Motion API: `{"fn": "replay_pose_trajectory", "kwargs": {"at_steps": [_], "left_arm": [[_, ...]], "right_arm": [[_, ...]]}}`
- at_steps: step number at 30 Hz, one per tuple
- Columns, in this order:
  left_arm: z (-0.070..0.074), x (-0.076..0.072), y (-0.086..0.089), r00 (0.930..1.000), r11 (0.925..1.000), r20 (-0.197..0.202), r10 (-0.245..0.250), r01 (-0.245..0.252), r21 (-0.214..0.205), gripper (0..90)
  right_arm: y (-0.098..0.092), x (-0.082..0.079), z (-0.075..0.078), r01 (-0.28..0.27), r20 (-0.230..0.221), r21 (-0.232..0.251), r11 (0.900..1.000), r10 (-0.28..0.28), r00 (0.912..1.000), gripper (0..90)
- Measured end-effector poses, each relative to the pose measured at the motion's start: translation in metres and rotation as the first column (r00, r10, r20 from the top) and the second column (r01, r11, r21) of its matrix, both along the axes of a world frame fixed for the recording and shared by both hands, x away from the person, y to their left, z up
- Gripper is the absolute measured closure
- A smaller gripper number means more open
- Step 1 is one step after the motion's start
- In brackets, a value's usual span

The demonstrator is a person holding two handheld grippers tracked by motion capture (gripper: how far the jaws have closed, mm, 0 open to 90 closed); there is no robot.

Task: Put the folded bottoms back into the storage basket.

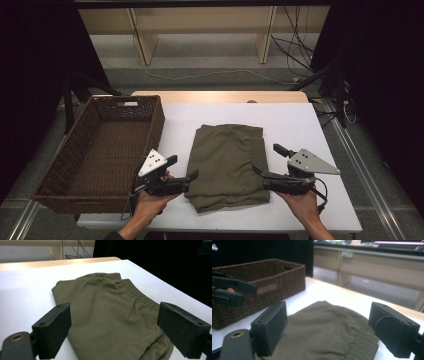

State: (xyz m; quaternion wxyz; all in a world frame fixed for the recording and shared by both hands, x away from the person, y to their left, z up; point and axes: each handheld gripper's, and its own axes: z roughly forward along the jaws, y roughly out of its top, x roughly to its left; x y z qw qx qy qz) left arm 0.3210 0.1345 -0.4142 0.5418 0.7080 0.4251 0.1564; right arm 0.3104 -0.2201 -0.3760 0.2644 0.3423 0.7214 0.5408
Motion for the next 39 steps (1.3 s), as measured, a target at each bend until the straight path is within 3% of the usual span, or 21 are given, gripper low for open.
{"fn": "replay_pose_trajectory", "kwargs": {"at_steps": [22,24,25,29,34,35,36,39], "left_arm": [[-0.004,0.004,-0.001,0.9918,0.9988,-0.122,0.037,-0.040,-0.028,11.9],[-0.005,0.006,0.001,0.9830,0.9970,-0.176,0.053,-0.062,-0.047,12.9],[-0.005,0.006,0.001,0.9830,0.9970,-0.176,0.053,-0.062,-0.047,13.0],[-0.007,0.009,0.005,0.9673,0.9922,-0.245,0.066,-0.089,-0.086,13.2],[-0.008,0.010,0.005,0.9599,0.9911,-0.270,0.077,-0.103,-0.084,13.7],[-0.010,0.011,0.006,0.9512,0.9907,-0.297,0.082,-0.110,-0.079,13.7],[-0.010,0.011,0.006,0.9512,0.9907,-0.297,0.082,-0.110,-0.079,13.8],[-0.015,0.013,0.006,0.9316,0.9872,-0.349,0.100,-0.137,-0.082,14.0]], "right_arm": [[-0.004,0.041,-0.011,0.034,-0.068,-0.064,0.9973,-0.039,0.9969,16.6],[-0.006,0.047,-0.012,0.037,-0.084,-0.066,0.9971,-0.043,0.9955,16.6],[-0.006,0.047,-0.012,0.037,-0.084,-0.066,0.9971,-0.043,0.9955,16.6],[-0.007,0.057,-0.017,0.042,-0.113,-0.081,0.9958,-0.051,0.9922,16.5],[-0.009,0.064,-0.020,0.047,-0.129,-0.092,0.9947,-0.058,0.9899,16.5],[-0.010,0.067,-0.022,0.050,-0.134,-0.093,0.9944,-0.062,0.9891,16.6],[-0.010,0.067,-0.022,0.050,-0.134,-0.093,0.9944,-0.062,0.9891,16.6],[-0.011,0.074,-0.024,0.052,-0.149,-0.091,0.9945,-0.065,0.9867,16.6]]}}
